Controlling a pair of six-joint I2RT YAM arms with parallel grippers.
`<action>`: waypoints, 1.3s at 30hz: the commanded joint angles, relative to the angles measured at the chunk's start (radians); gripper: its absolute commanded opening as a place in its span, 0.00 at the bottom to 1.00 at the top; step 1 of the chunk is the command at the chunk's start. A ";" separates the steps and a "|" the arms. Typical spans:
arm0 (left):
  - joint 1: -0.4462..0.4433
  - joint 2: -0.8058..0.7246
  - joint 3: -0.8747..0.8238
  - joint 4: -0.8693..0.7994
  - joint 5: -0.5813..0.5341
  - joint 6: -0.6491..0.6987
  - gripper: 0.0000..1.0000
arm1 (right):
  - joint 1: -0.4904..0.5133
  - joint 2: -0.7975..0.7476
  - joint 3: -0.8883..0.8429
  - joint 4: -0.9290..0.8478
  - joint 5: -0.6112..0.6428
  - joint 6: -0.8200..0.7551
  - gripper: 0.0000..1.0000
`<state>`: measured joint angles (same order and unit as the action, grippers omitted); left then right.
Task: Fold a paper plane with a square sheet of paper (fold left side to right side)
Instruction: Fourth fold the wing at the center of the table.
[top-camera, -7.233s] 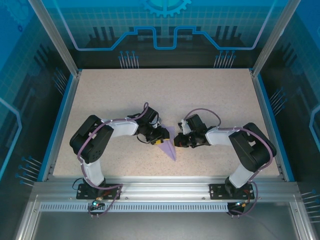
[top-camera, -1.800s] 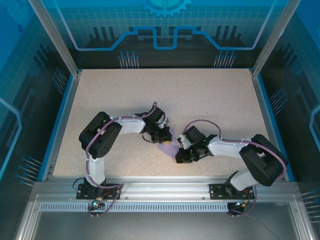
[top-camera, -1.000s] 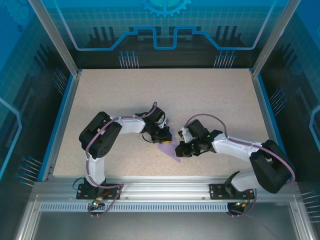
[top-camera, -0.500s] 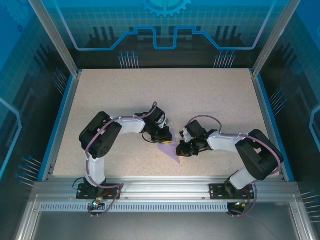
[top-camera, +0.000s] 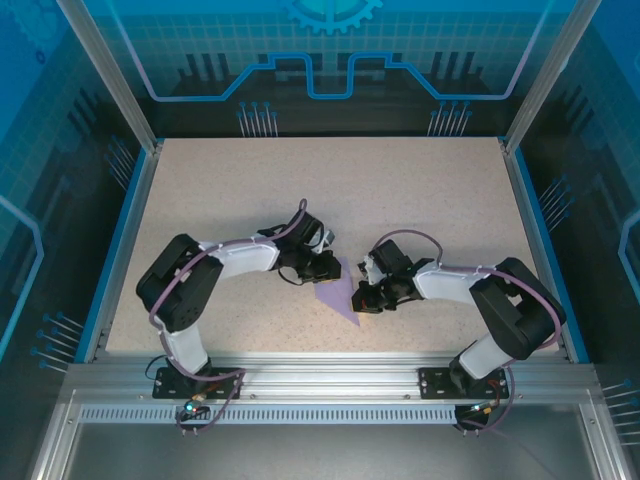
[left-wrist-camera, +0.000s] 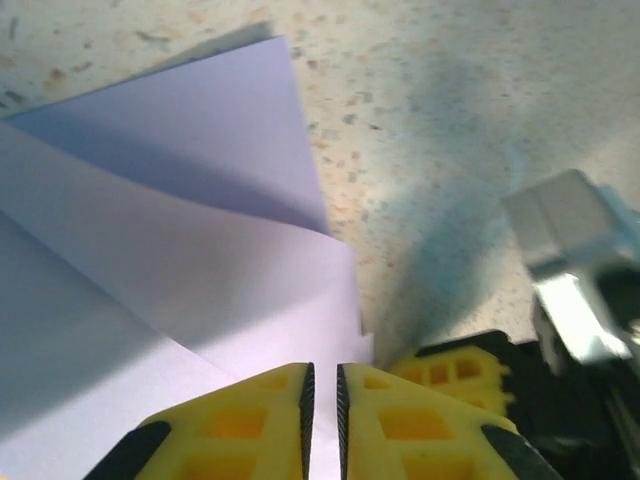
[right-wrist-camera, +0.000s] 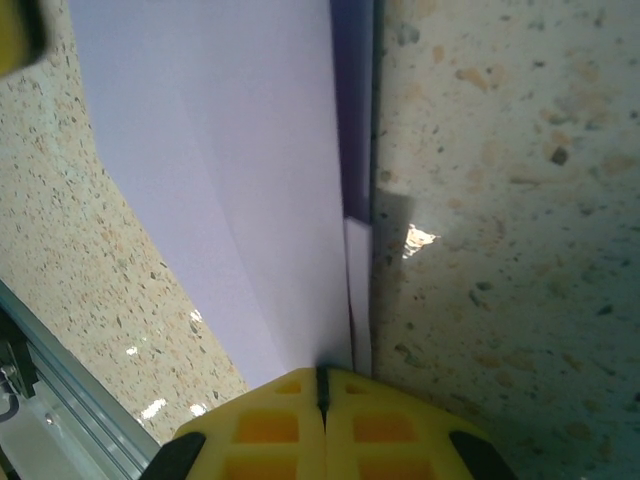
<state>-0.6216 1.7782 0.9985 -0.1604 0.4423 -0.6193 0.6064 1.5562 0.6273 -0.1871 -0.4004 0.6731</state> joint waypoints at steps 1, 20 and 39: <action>-0.027 -0.048 -0.040 0.039 0.035 0.074 0.14 | -0.005 0.051 -0.024 -0.172 0.149 -0.030 0.00; -0.085 0.078 -0.064 0.137 0.145 0.061 0.10 | 0.006 0.062 -0.002 -0.195 0.159 -0.038 0.00; -0.084 0.124 0.002 -0.033 -0.013 0.114 0.10 | 0.018 0.089 0.020 -0.238 0.182 -0.056 0.00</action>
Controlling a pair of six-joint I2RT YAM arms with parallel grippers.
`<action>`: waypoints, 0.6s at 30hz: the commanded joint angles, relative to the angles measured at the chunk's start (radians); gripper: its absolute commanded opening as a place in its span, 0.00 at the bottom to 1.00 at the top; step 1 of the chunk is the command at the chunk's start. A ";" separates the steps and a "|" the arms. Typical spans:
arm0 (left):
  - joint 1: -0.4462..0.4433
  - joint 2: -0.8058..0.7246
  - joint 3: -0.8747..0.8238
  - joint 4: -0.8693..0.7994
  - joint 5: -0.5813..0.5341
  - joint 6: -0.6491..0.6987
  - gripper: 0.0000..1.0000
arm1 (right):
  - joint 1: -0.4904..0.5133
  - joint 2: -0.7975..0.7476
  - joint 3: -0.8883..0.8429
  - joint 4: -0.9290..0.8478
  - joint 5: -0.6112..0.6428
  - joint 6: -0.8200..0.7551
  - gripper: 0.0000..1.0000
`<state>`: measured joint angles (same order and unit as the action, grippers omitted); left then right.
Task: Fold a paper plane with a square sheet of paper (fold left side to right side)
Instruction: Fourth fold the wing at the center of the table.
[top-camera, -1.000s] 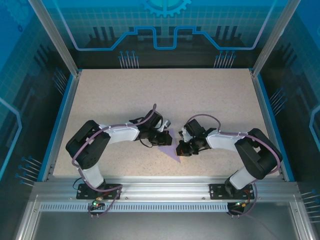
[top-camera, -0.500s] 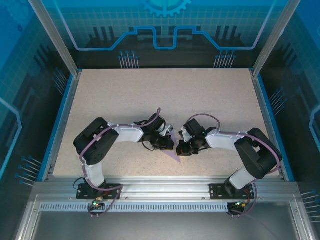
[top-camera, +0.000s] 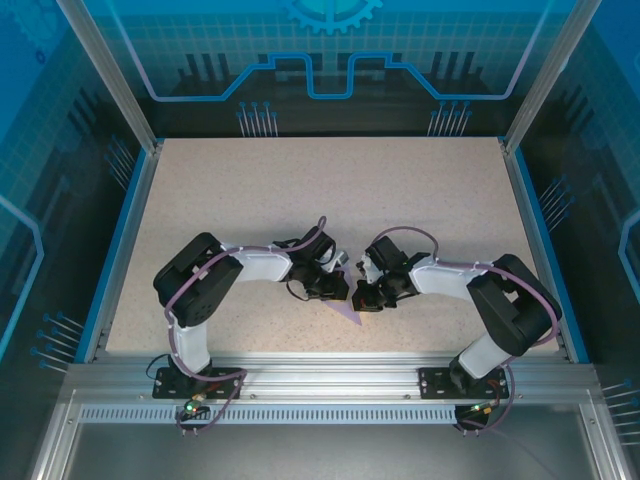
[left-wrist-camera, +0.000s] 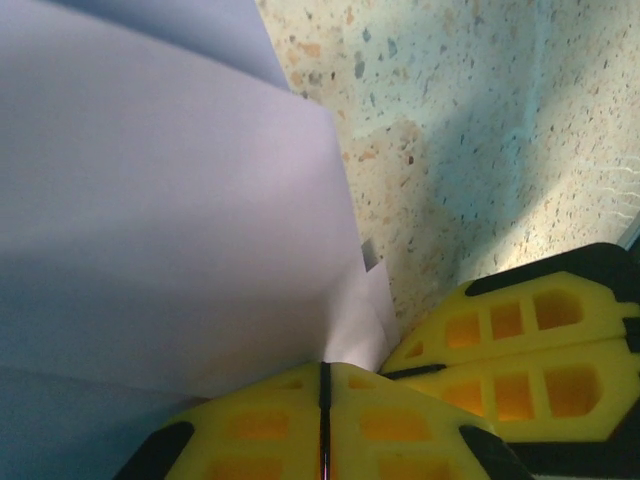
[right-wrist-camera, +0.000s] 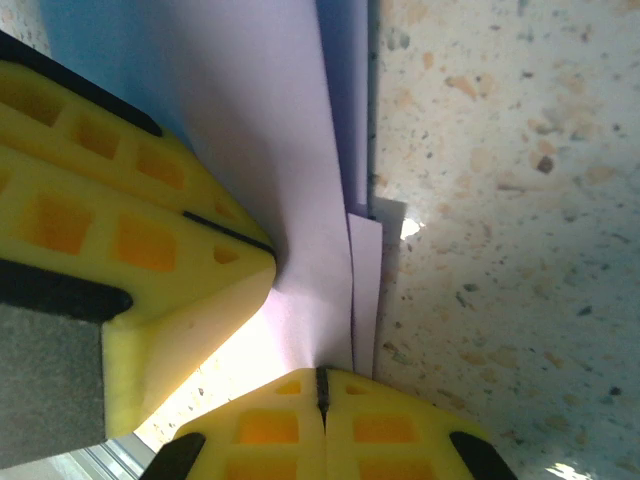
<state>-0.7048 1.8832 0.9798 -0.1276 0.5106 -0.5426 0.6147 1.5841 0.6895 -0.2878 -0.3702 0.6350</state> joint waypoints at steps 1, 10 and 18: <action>0.000 0.018 0.021 -0.073 -0.090 0.042 0.10 | 0.010 0.064 -0.043 -0.139 0.152 -0.019 0.00; 0.020 0.008 0.025 -0.110 -0.136 0.074 0.10 | 0.010 0.068 -0.047 -0.146 0.153 -0.018 0.00; 0.081 -0.002 0.030 -0.123 -0.141 0.104 0.09 | 0.011 0.065 -0.056 -0.148 0.146 -0.017 0.00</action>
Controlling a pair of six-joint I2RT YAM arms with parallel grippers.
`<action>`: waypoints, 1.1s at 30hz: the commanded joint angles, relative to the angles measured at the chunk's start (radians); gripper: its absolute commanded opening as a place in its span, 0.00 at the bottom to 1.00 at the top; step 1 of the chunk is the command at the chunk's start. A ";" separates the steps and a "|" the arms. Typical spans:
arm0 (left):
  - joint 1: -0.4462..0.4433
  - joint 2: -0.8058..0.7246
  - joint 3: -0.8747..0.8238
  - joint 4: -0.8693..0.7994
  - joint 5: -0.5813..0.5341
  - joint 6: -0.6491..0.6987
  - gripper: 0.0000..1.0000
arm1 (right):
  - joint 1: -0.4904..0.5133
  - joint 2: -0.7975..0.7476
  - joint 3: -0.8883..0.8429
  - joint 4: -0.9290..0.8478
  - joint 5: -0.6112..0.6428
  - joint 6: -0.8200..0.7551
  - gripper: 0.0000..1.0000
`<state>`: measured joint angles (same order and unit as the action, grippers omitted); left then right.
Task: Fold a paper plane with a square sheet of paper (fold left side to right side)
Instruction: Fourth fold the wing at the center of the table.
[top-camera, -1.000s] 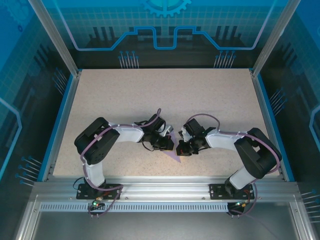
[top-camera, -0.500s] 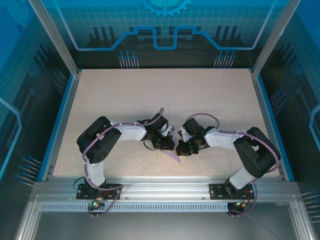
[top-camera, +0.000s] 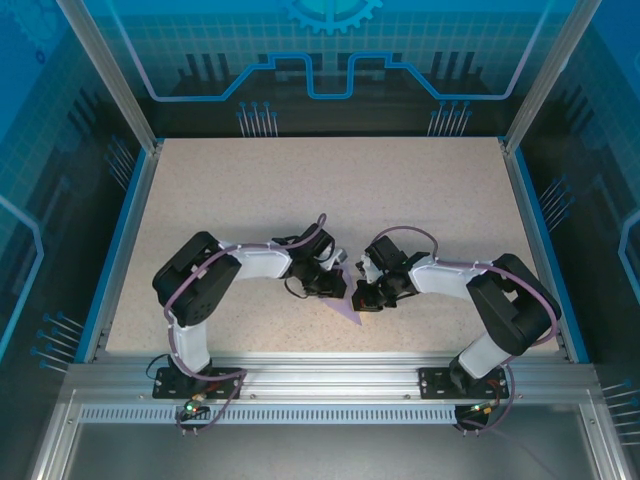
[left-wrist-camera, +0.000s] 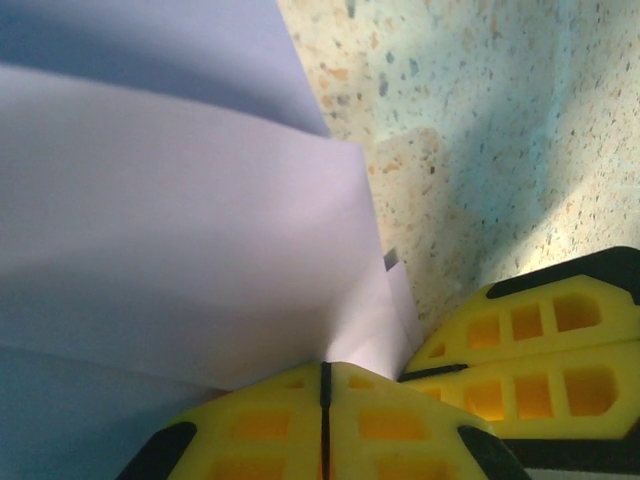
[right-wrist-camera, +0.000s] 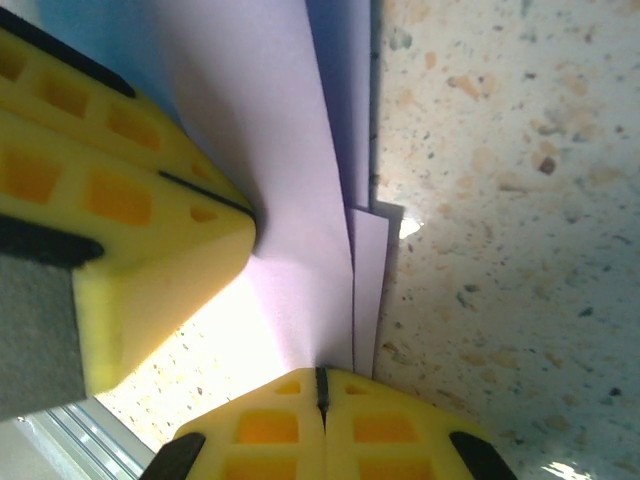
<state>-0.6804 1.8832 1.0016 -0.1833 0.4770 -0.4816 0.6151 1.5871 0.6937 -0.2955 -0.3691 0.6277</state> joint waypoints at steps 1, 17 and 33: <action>0.065 -0.004 0.008 -0.068 -0.107 0.047 0.09 | 0.011 0.063 -0.062 -0.140 0.144 -0.010 0.00; 0.202 -0.012 0.052 -0.115 -0.107 0.116 0.10 | 0.019 0.059 -0.067 -0.146 0.142 -0.005 0.00; 0.138 -0.121 -0.023 0.029 0.068 0.109 0.11 | 0.025 0.073 -0.054 -0.149 0.142 -0.006 0.00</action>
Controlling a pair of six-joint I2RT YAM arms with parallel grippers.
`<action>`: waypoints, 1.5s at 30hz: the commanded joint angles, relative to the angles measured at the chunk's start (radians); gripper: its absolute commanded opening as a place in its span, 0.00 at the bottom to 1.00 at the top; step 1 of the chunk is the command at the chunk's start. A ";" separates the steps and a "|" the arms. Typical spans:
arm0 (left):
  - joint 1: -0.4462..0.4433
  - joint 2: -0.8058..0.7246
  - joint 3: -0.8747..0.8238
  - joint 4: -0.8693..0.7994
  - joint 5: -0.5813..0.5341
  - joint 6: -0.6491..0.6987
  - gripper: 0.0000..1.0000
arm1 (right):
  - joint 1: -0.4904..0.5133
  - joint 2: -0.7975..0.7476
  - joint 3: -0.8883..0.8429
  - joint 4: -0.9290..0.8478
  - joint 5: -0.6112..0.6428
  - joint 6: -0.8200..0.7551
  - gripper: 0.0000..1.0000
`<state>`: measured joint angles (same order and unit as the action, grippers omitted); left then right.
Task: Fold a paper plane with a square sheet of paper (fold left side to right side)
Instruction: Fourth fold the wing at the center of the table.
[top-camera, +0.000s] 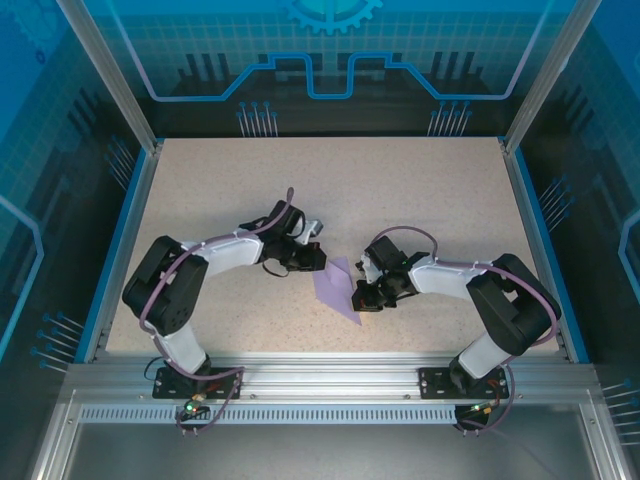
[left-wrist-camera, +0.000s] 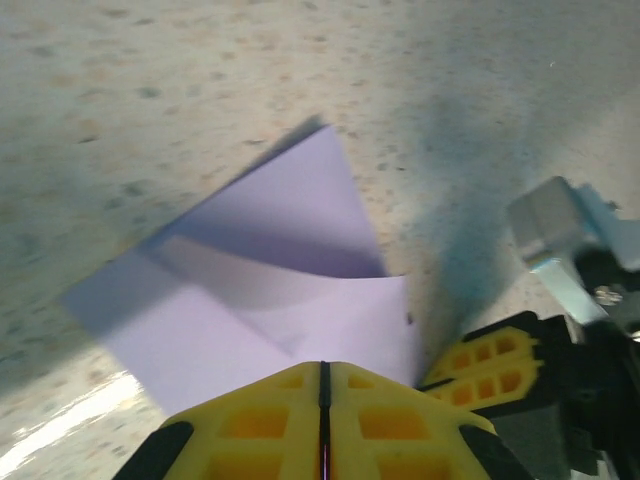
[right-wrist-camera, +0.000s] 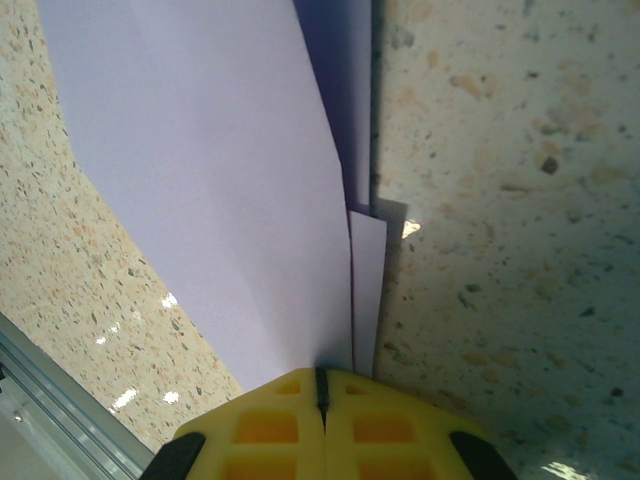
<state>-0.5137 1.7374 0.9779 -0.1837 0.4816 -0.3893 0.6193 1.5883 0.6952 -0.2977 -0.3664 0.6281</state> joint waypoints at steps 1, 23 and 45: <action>-0.040 0.044 0.013 0.024 0.063 0.019 0.11 | 0.021 0.073 -0.054 -0.147 0.139 -0.006 0.00; -0.054 0.186 0.078 -0.023 -0.074 0.047 0.10 | 0.023 0.088 -0.054 -0.156 0.143 -0.015 0.00; 0.052 0.204 0.123 -0.084 -0.132 0.092 0.10 | 0.029 0.091 -0.049 -0.164 0.129 -0.019 0.00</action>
<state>-0.4973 1.9106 1.0725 -0.2375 0.4229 -0.3332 0.6216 1.5974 0.7036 -0.3099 -0.3641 0.6235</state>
